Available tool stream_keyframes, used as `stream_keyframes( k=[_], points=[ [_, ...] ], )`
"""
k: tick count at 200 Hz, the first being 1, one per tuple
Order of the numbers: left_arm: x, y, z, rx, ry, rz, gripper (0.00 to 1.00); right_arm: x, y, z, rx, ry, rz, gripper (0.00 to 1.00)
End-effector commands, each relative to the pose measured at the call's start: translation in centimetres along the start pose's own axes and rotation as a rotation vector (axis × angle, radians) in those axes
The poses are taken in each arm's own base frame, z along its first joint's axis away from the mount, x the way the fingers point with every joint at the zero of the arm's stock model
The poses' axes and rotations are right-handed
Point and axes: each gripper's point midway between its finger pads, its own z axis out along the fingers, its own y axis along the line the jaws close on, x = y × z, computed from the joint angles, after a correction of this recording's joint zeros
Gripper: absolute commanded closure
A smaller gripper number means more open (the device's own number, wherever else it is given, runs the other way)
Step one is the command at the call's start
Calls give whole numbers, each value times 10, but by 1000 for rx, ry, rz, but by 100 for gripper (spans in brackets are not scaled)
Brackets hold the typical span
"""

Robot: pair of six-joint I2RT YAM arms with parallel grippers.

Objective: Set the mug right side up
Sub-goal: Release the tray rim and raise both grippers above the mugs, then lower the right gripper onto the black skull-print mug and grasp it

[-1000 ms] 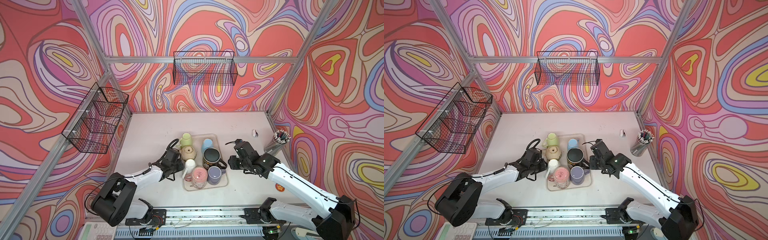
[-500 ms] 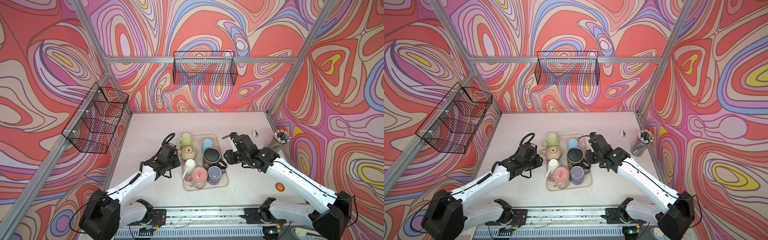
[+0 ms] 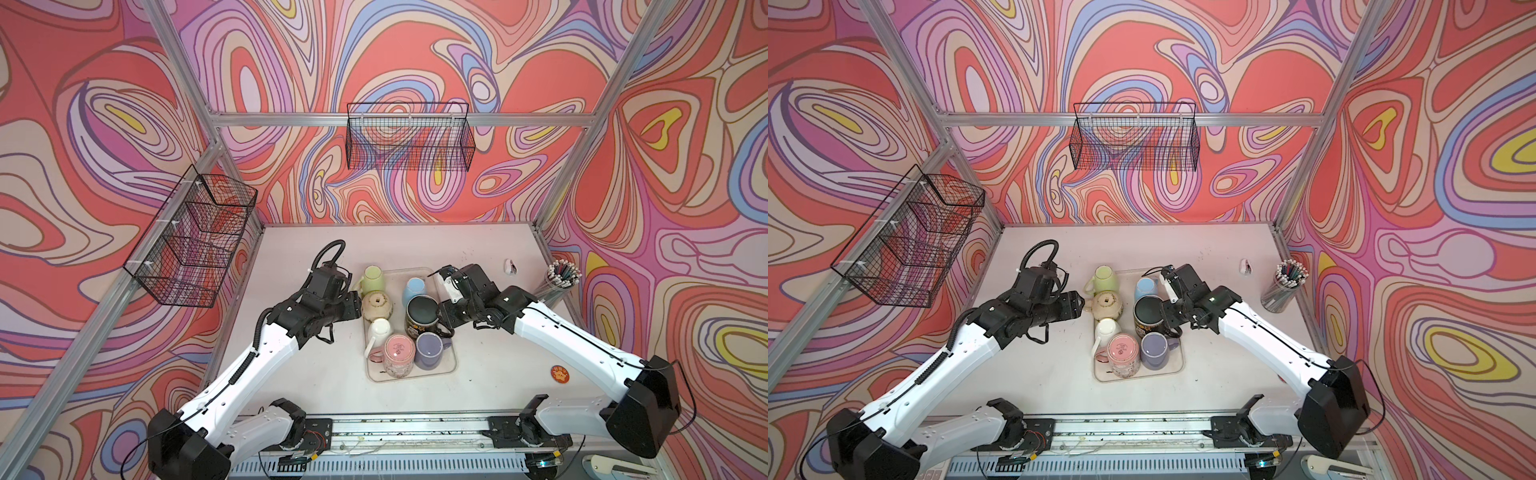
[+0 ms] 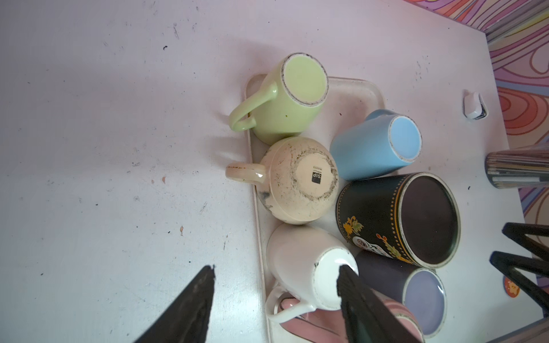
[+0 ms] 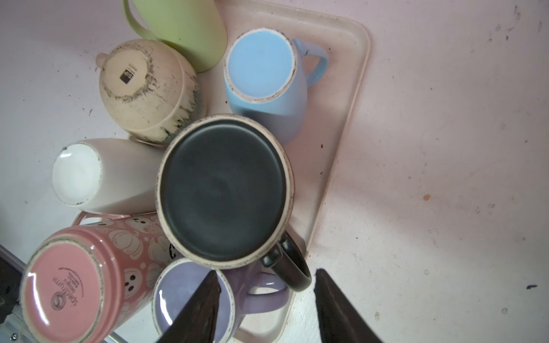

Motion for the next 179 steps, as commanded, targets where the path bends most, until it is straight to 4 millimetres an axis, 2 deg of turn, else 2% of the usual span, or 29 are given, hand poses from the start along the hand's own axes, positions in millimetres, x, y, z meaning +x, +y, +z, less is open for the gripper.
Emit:
stream_keyframes(
  k=[1, 54, 108, 141, 179],
  points=[
    [2, 1, -13, -12, 33, 88, 20, 10, 2, 5, -12, 19, -38, 46],
    [3, -5, -16, 32, 32, 128, 17, 22, -2, 20, 6, 83, -79, 46],
    [4, -5, -20, 42, 23, 170, 17, 24, 2, 23, -13, 118, -143, 48],
    [6, -6, -24, 55, 18, 197, 17, 34, 4, 27, -35, 187, -174, 49],
    [8, -6, -27, 75, -2, 201, 17, 37, 5, 28, -39, 221, -190, 50]
  ],
)
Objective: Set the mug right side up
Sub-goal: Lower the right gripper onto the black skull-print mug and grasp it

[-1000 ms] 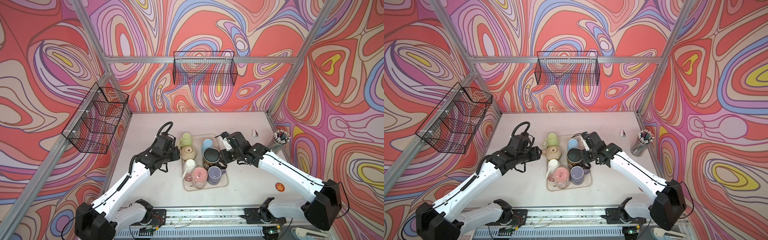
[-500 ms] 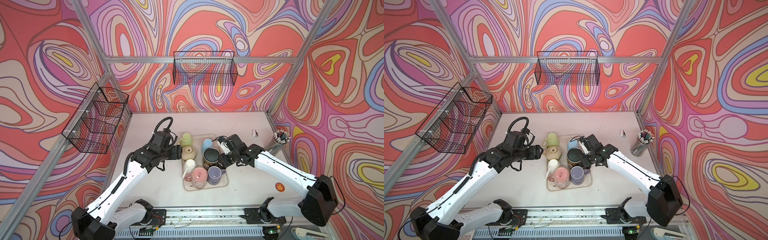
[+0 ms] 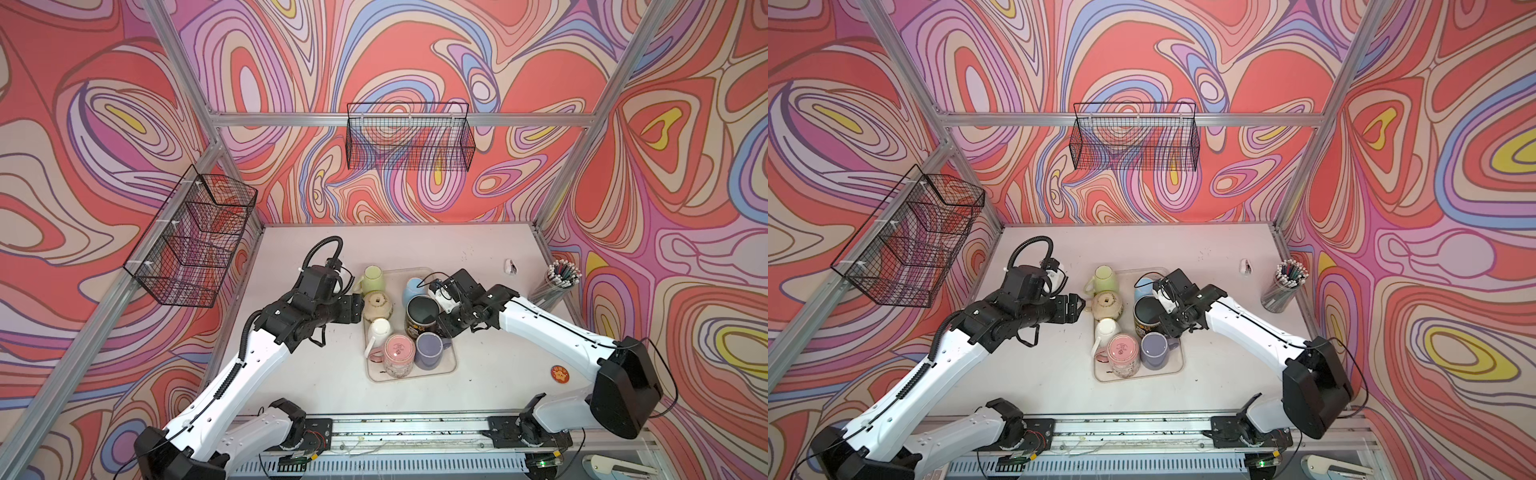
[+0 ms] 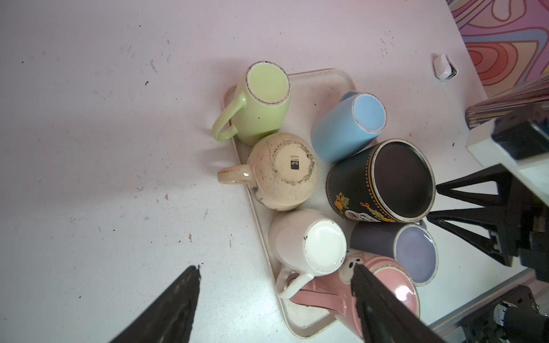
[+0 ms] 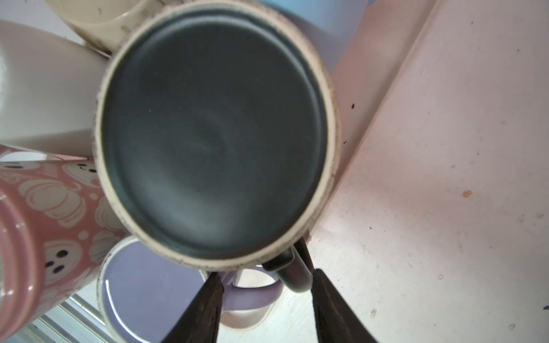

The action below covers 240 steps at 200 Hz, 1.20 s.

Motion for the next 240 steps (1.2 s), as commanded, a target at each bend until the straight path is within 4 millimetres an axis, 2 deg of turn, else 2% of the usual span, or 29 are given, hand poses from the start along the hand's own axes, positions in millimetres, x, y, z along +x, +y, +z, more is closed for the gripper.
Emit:
stream_keyframes(
  k=[1, 46, 149, 208, 240],
  points=[
    [9, 2, 0, 8, 8, 21, 17, -2, 5, -4, -14, 21, -38, 50],
    [17, 1, 0, 35, 9, 19, 17, -3, 0, 11, 11, 78, -95, 52],
    [18, 2, -4, 41, -10, 11, 17, -19, 1, 27, 6, 26, -144, 57],
    [17, 0, -1, 49, -3, 10, 17, -26, -1, 29, 18, -21, -130, 66],
    [19, -1, 2, 56, 13, 8, 17, -30, -1, 29, 21, -51, -137, 66]
  ],
)
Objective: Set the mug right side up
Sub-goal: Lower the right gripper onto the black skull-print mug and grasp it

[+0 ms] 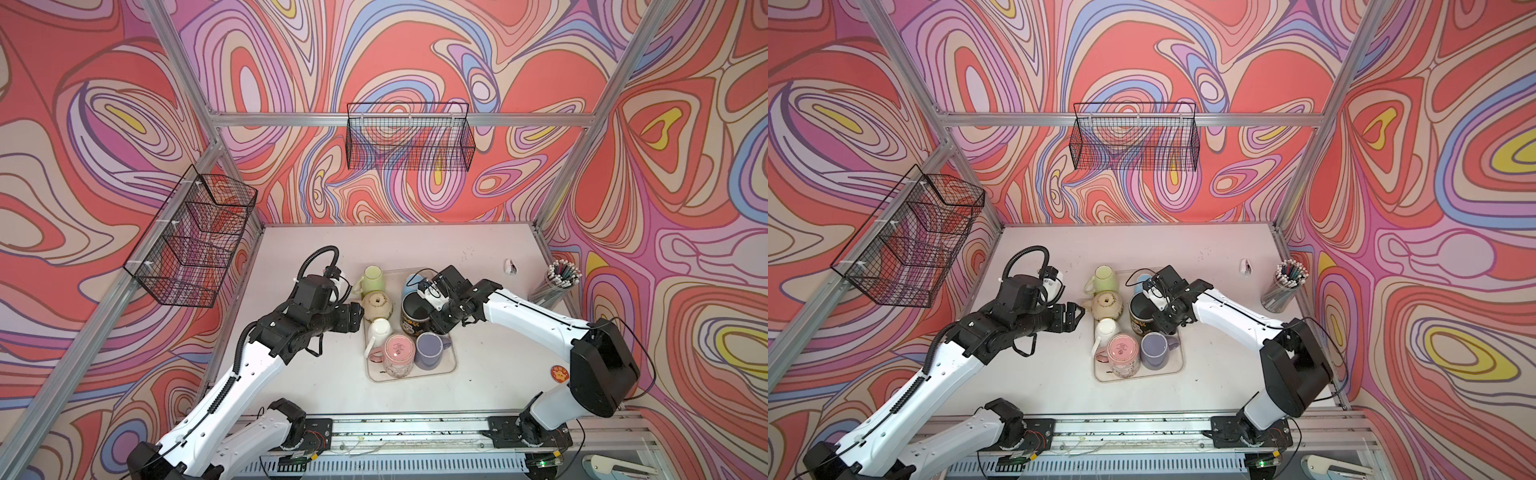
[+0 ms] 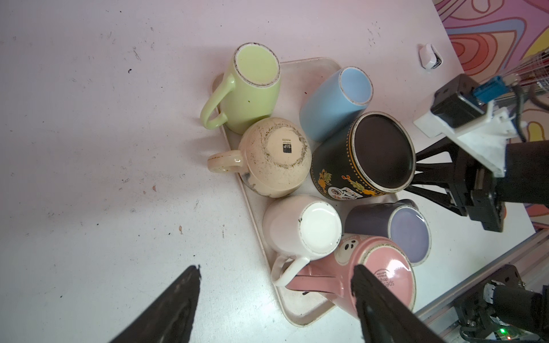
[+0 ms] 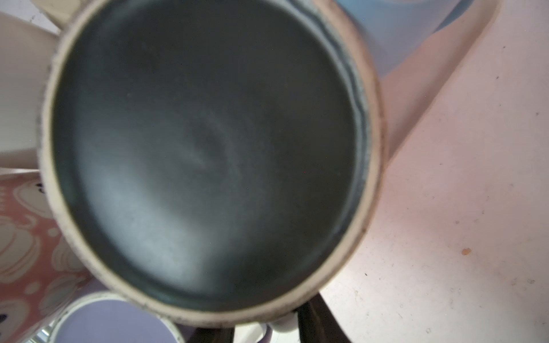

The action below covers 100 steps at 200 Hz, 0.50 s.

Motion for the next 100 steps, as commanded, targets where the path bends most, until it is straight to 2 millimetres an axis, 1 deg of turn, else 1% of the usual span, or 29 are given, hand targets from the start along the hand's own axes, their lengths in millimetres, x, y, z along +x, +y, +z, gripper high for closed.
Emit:
stream_keyframes(
  k=[1, 24, 45, 78, 100],
  points=[
    [2, 1, 3, 5, 9, 3, 17, -9, 0, 1, 11, -55, -8, 66],
    [2, 1, 3, 5, 10, 4, 17, -7, 5, 2, -12, -53, -23, 62],
    [1, 2, 1, 1, -2, 5, 17, -4, 10, 6, -40, -34, -33, 59],
    [1, 3, 0, -3, -4, 3, 17, -3, 10, 11, -37, -12, -44, 59],
    [2, 1, 2, 4, 3, 4, 17, -3, 10, 13, -37, -9, -50, 61]
  ],
)
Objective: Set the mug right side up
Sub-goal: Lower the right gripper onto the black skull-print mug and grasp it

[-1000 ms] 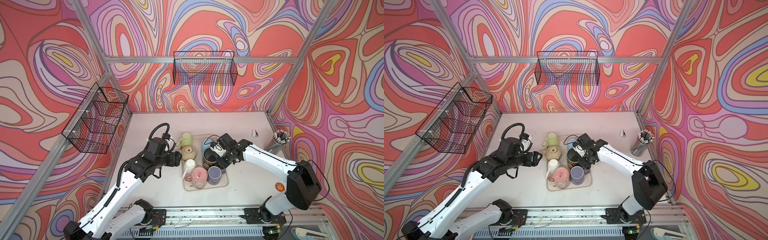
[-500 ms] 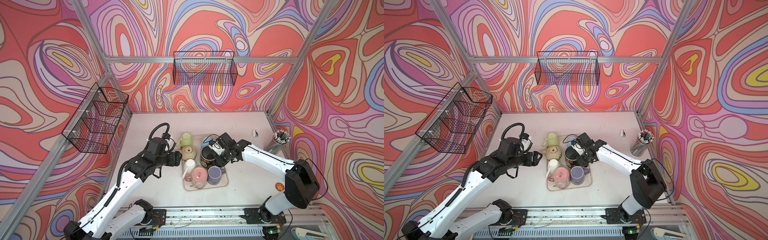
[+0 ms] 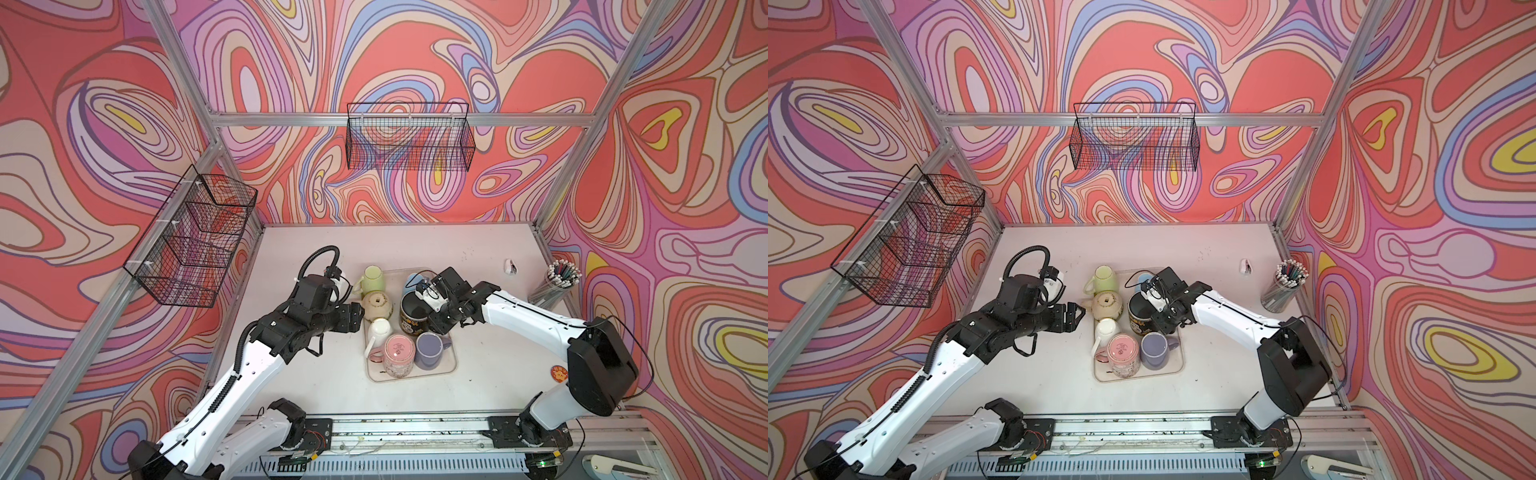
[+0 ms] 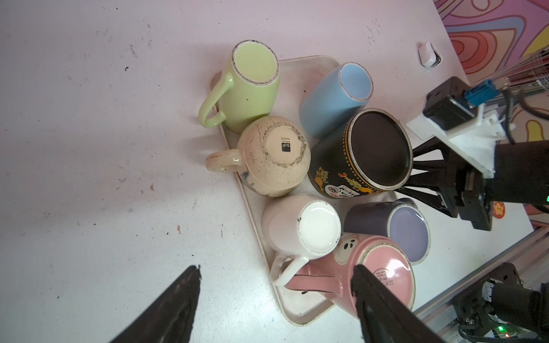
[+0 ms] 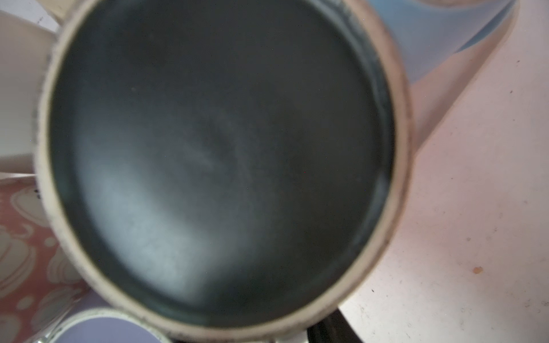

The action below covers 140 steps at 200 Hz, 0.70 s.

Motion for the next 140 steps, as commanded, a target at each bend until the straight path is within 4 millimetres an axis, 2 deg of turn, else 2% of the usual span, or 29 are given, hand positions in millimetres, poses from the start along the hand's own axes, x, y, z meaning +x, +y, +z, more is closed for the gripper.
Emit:
stream_keyframes(
  k=[1, 107, 140],
  points=[
    [1, 2, 1, 1, -3, 5, 17, -4, 5, 5, -17, -1, -23, 61],
    [1, 3, -1, -4, -10, 6, 17, -14, 4, 13, -2, -42, -17, 72],
    [1, 3, -2, -4, -11, 7, 17, -14, 4, 12, 2, -43, -22, 81]
  ],
)
